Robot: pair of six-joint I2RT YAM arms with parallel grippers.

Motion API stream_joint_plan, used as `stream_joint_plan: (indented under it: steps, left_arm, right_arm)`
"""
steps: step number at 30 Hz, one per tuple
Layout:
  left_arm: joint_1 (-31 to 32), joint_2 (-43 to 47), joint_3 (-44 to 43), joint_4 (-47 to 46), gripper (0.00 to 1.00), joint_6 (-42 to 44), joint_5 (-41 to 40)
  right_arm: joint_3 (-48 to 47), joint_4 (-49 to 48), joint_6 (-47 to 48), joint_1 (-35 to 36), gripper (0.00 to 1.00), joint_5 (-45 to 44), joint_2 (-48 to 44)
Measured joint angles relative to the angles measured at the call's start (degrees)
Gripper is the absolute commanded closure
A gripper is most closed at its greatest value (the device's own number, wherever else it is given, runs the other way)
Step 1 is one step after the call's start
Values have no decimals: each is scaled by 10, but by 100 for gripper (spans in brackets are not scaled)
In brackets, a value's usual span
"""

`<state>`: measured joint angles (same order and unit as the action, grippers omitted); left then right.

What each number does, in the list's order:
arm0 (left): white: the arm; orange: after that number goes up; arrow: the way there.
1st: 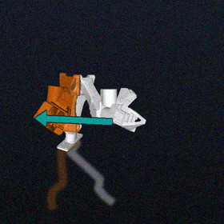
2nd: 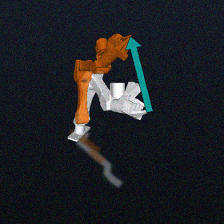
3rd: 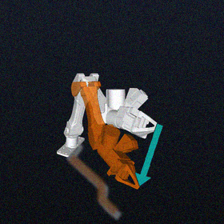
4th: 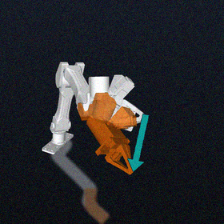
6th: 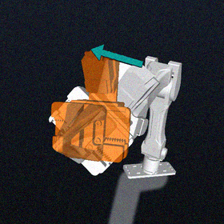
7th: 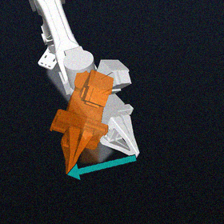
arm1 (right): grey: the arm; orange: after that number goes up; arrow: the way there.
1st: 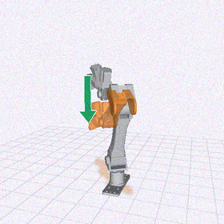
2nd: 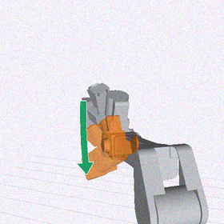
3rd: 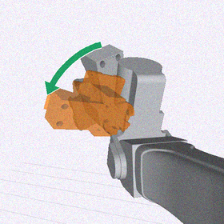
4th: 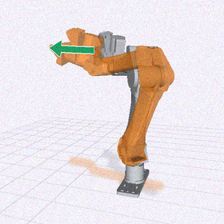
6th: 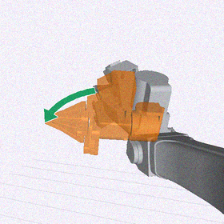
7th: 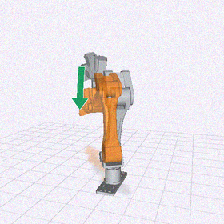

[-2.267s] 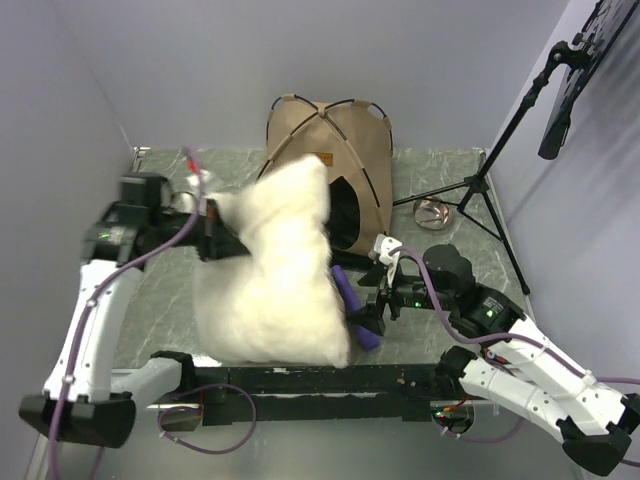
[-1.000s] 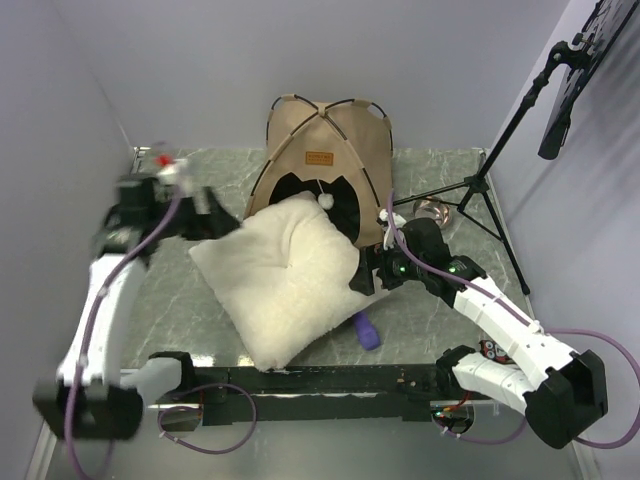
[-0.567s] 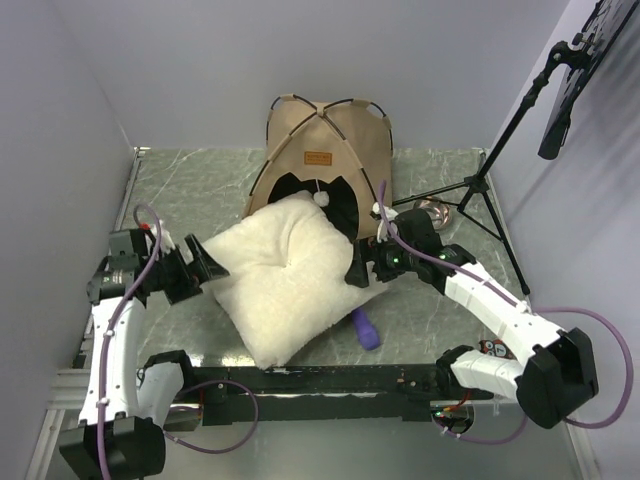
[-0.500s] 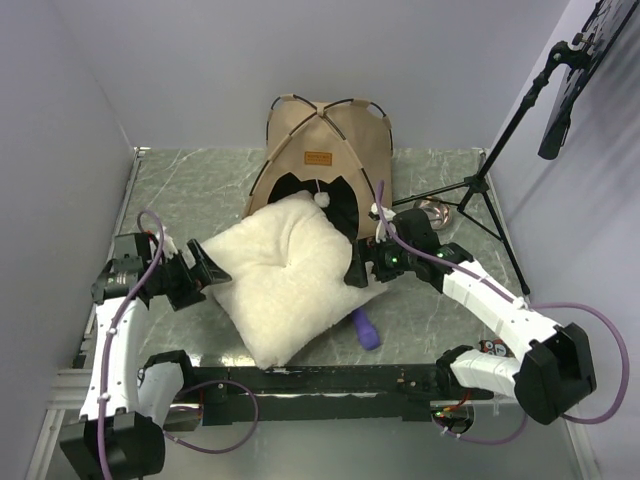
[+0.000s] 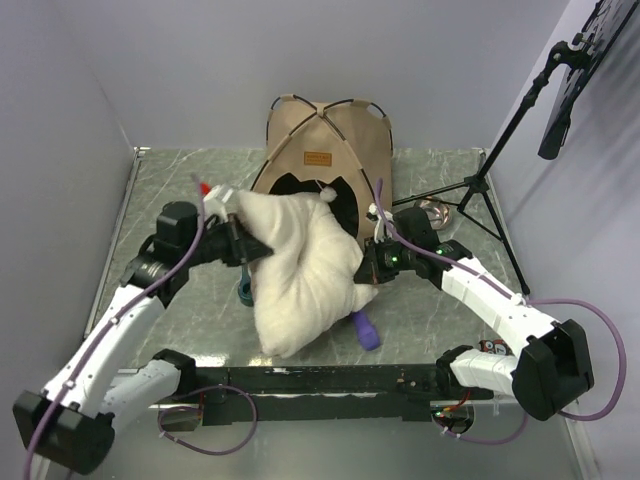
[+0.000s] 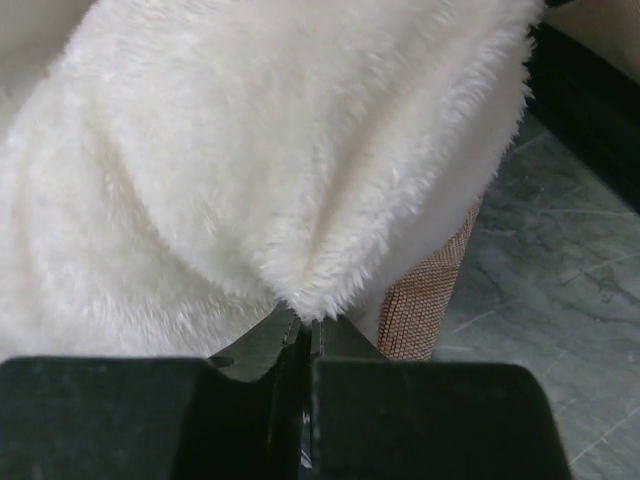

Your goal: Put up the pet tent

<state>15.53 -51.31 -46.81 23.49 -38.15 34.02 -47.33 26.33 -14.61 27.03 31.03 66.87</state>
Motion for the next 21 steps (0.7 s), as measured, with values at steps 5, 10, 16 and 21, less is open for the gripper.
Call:
stream_joint_plan:
  steps: [5, 10, 16, 21]
  left_arm:
    - [89, -77, -80, -42, 99, 20, -30]
    - [105, -231, -159, -22, 99, 66, -48]
    - [104, -367, -240, 29, 93, 150, -82]
    - [105, -417, -303, 67, 78, 205, -113]
  right_arm:
    - [-7, 28, 15, 0, 100, -2, -7]
    - [-12, 39, 18, 0, 100, -4, -8]
    - [-45, 41, 22, 0, 100, 0, -10]
    - [-71, 42, 28, 0, 100, -1, -13]
